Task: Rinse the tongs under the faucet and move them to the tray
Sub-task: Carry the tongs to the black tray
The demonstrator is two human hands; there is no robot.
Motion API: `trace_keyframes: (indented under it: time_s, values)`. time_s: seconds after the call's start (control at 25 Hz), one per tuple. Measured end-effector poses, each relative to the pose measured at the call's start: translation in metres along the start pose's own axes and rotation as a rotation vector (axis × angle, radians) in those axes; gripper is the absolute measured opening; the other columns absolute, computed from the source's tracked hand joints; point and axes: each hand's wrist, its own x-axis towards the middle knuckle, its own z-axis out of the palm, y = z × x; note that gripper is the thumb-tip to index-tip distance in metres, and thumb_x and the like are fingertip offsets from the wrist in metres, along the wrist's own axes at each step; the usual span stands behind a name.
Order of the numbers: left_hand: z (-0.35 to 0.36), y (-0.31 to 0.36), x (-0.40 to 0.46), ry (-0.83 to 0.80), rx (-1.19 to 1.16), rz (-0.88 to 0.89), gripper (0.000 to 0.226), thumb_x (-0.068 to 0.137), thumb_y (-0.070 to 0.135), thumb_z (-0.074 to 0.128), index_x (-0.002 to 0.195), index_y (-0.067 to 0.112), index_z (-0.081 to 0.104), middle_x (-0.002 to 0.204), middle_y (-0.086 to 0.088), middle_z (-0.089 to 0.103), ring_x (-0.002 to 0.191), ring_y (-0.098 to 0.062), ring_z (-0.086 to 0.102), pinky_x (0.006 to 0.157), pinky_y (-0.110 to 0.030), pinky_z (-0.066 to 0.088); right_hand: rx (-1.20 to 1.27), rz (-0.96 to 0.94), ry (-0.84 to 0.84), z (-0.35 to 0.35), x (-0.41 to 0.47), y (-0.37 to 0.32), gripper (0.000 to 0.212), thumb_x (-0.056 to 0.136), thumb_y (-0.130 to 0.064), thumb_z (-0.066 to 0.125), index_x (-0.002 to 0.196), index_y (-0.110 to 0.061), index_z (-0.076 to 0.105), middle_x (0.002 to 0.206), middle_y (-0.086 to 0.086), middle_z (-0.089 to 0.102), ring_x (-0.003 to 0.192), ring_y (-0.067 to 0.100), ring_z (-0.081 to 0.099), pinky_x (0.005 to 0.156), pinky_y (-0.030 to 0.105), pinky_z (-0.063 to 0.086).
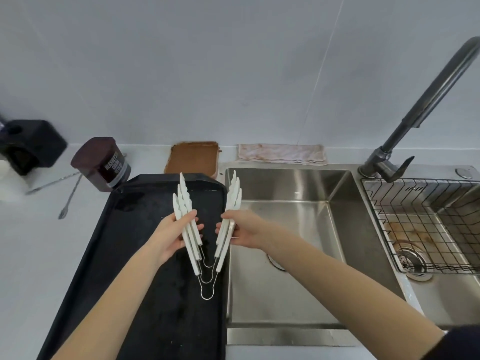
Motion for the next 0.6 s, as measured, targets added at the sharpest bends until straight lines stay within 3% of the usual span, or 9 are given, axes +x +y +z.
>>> trace_keyframes:
  time_s: [0.12, 0.24, 0.4, 0.6]
  values:
    - [-0.016, -0.002, 0.004, 0.05, 0.056, -0.004, 0.025, 0.089, 0.016, 0.056, 0.113, 0.01, 0.05, 0.097, -0.009, 0.061, 0.089, -0.018, 0.063, 0.063, -0.033, 0.052, -0.043, 0.031, -0.003, 0.021, 0.012, 0.006, 0.038, 0.092, -0.009, 0.048, 0.128, -0.002, 0.043, 0.106, 0.015, 0.062, 0.114, 0.028, 0.057, 0.087, 0.035, 0.047]
    - [-0.028, -0.003, 0.009, 0.1, 0.118, -0.013, 0.026, 0.09, 0.012, 0.056, 0.115, 0.01, 0.049, 0.094, -0.01, 0.06, 0.086, -0.018, 0.061, 0.066, -0.034, 0.053, -0.081, 0.055, 0.003, 0.034, 0.024, 0.009, 0.036, 0.091, -0.01, 0.049, 0.126, -0.003, 0.044, 0.083, 0.007, 0.053, 0.098, 0.022, 0.053, 0.085, 0.037, 0.049]
    - [-0.033, -0.007, 0.018, 0.193, 0.354, -0.011, 0.03, 0.089, 0.012, 0.055, 0.118, 0.005, 0.051, 0.098, -0.012, 0.06, 0.089, -0.024, 0.06, 0.073, -0.034, 0.05, -0.137, 0.084, 0.034, 0.046, 0.031, 0.012, 0.037, 0.09, -0.012, 0.05, 0.126, -0.006, 0.044, 0.085, 0.005, 0.049, 0.096, 0.021, 0.05, 0.081, 0.035, 0.049]
    - [-0.038, -0.011, 0.029, 0.302, 0.582, 0.02, 0.038, 0.088, 0.022, 0.056, 0.121, 0.003, 0.049, 0.115, -0.016, 0.059, 0.105, -0.03, 0.057, 0.087, -0.038, 0.047, -0.286, 0.09, 0.09, 0.052, 0.034, 0.005, 0.048, 0.089, -0.018, 0.05, 0.134, -0.009, 0.038, 0.127, 0.01, 0.052, 0.116, 0.024, 0.051, 0.101, 0.035, 0.039]
